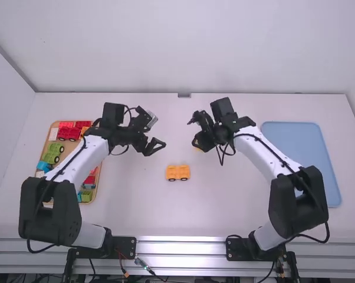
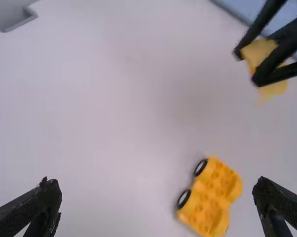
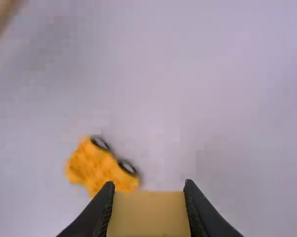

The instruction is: Assemble lego blocks to make yellow taxi

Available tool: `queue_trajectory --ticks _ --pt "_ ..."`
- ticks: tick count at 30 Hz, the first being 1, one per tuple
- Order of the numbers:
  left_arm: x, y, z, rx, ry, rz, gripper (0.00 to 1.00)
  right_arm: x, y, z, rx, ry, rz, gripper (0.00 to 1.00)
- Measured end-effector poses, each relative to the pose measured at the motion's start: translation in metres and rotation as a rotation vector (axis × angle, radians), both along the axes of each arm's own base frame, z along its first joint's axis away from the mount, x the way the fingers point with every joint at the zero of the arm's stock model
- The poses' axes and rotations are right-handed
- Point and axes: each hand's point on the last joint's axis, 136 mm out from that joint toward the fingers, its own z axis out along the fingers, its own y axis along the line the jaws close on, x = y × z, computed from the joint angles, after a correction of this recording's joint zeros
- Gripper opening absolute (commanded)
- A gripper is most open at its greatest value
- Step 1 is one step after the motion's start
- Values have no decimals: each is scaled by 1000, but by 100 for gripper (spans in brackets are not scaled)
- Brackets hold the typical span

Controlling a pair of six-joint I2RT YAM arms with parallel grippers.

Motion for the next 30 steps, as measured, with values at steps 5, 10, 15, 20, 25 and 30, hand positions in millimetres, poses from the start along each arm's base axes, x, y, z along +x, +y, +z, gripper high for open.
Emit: queue_trajectory --ticks 5,10,15,20,25,30 --pt "-12 15 9 105 5 -84 99 -32 -20 -22 -300 12 192 0" --pt "-15 19 13 172 -44 -159 99 -54 -34 -65 -498 106 381 0" --pt "-13 24 10 225 -69 -174 99 -68 -35 -104 -593 167 589 0" --pt "-13 27 8 248 -68 -173 99 -72 -35 -122 -622 180 711 0" --pt "-13 28 7 254 -68 -170 99 -63 -31 -124 -614 134 734 0" --pt "-13 29 7 256 -67 -170 99 -55 -30 -125 -586 112 709 0"
